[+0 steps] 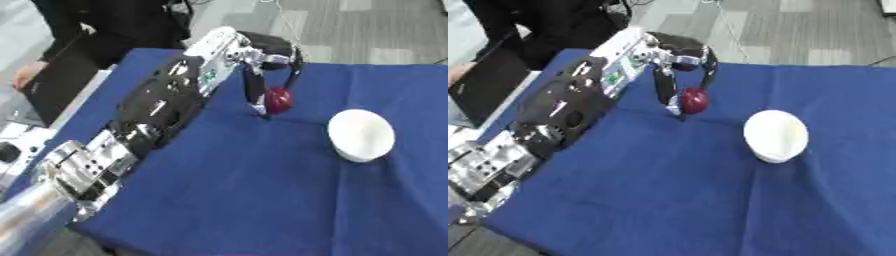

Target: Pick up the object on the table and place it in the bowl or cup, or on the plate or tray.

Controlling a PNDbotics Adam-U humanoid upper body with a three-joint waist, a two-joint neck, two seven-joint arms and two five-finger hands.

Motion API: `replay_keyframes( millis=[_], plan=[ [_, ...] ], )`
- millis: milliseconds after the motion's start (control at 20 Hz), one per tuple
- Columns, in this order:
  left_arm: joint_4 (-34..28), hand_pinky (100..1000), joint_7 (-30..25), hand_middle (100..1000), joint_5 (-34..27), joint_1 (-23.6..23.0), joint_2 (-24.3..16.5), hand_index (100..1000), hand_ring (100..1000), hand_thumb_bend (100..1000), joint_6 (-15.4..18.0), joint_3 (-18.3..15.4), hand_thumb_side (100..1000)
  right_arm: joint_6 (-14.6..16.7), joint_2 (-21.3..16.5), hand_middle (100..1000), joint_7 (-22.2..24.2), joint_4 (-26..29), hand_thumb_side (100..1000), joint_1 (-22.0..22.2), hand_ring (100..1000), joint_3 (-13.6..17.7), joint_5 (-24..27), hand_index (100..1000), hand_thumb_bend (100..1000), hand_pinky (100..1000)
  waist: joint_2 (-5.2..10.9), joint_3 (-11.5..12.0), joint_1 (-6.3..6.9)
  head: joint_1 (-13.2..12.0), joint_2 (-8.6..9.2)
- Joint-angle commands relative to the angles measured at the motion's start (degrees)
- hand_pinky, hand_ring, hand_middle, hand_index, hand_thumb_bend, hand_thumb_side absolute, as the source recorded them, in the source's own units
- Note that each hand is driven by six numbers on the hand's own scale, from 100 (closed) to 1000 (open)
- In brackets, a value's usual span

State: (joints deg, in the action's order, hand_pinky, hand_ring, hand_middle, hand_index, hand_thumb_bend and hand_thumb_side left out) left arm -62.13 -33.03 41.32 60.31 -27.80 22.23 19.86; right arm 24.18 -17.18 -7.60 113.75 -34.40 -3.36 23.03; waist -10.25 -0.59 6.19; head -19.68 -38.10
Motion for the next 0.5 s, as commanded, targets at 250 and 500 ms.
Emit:
replay_keyframes(
  millis=[250,500],
  plan=[
    [-2.91,100,-0.83,132,-3.33,3.69,-1.14,331,100,451,-0.33,0.48,138,-0.12,-1.13,469,0.21,0.84,868,-0.60,433,0.16,-0.13,635,100,351,1.24,0.05,0.00,-0.31,0.01],
    [-3.35,100,-1.12,132,-4.68,4.89,-0.06,332,100,445,-0.43,1.14,138,-0.28,-0.95,469,0.41,0.84,867,-0.83,433,-0.05,0.09,635,100,352,1.22,-0.42,0.25,-0.48,0.04]
  ],
)
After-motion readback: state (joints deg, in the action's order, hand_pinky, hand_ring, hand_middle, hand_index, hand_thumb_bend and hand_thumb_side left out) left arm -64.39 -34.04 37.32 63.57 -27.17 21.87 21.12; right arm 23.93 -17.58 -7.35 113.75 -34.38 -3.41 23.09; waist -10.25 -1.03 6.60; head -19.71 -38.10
